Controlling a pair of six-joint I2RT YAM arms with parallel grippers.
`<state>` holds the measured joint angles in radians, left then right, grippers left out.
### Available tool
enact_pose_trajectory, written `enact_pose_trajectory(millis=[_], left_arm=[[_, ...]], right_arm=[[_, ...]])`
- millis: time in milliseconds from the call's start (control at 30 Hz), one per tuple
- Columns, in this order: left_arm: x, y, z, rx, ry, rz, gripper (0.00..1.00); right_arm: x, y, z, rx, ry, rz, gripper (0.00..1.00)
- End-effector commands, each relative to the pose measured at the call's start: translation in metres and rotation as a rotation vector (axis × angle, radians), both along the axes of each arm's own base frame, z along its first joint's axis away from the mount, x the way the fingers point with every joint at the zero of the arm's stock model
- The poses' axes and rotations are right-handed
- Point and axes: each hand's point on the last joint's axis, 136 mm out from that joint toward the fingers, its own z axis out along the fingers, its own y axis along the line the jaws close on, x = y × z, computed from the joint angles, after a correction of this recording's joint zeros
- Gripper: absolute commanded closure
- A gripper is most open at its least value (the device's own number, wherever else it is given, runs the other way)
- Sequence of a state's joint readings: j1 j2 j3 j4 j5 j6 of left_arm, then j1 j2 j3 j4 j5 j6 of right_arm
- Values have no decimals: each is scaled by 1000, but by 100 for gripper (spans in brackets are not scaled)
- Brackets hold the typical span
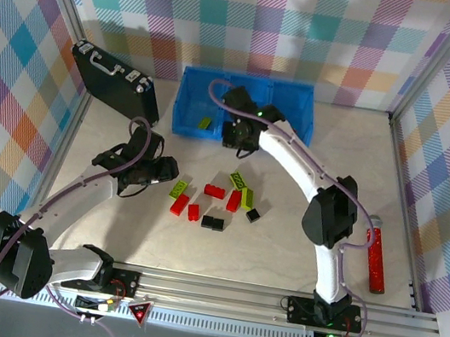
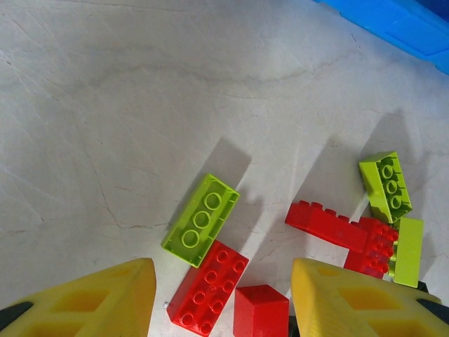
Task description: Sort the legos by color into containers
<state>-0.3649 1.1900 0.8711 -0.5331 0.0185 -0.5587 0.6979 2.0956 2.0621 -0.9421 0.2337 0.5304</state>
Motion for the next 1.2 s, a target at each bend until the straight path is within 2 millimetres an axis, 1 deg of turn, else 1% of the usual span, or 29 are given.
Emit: enact_pose_trajectory(millis=[0, 200, 300, 367, 500, 700, 767, 833, 900, 967, 1067, 1167], left_arm=[[-6, -1, 2, -18, -1, -2, 46], [-8, 1, 5, -16, -6, 4, 46], [-9, 2, 5, -11, -7, 8, 46], [-10, 3, 6, -11, -7, 8, 46], [-11, 4, 6, -6, -5, 9, 46], [-10, 4, 3, -3, -3, 10, 46], [-9, 3, 3, -3, -3, 10, 46], [-8, 3, 2, -2, -1, 9, 46], [-8, 3, 2, -1, 1, 9, 45], [-8, 3, 2, 2, 1, 4, 45], [-8, 3, 0, 8, 6, 1, 45], [-7, 2, -4, 18, 18, -9, 45]], right_arm=[[31, 4, -4, 18, -23, 62, 68], [79, -4, -12, 69, -35, 27, 68], [97, -4, -19, 100, -45, 29, 67], [105, -3, -27, 114, -47, 34, 67], [115, -8, -46, 115, -33, 26, 67], [122, -7, -78, 98, -4, 32, 63], [122, -7, -84, 94, 5, 32, 62], [122, -7, -85, 90, 7, 33, 60], [122, -9, -78, 89, -5, 31, 56], [121, -9, -66, 97, -20, 32, 54], [120, -10, -40, 109, -56, 39, 51], [115, -14, -15, 116, -82, 36, 51]])
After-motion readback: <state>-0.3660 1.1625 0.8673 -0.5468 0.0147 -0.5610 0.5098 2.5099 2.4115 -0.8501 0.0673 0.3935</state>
